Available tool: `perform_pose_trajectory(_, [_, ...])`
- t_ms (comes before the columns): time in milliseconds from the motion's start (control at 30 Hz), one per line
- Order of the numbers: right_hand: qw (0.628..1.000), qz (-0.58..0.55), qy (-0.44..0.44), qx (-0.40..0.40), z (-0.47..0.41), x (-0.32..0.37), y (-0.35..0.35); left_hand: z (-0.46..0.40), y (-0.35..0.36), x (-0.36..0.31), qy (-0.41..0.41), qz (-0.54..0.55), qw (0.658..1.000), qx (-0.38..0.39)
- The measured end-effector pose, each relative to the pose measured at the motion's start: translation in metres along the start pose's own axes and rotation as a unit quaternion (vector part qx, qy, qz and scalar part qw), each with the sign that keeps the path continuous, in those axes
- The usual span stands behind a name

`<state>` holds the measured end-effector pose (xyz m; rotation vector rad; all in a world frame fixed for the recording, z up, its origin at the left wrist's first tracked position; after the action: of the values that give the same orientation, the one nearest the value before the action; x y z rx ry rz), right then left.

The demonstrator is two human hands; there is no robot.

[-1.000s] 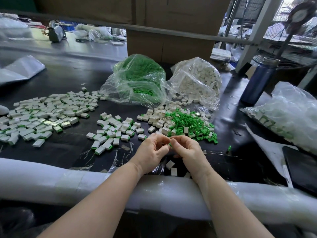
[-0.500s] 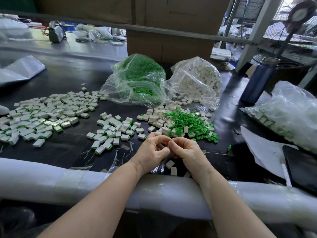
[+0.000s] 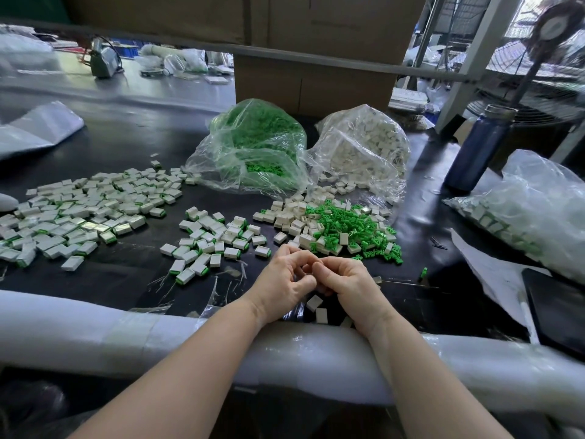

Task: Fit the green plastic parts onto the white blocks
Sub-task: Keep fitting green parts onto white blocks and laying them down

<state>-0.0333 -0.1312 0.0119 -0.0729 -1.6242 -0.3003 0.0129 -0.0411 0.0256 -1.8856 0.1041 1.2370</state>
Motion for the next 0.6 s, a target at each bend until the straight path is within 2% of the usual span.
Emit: perform_pose_trajectory(600, [0.999, -0.034, 0.015, 0.002, 0.0019, 0.0021, -0.0002, 0.0007, 0.0017, -0.0008, -0.012, 0.009, 1.000, 0.024])
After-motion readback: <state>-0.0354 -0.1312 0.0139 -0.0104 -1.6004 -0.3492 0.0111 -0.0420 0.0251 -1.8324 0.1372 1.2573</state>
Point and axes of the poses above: each hand's wrist, its own z-axis away from the middle knuckle, its own y-axis out of the palm, x = y × z, the point moved 7 cm from there along -z, towards the middle knuckle, and after that the axes turned 12 degrees about -z, right-handed, at the moved point
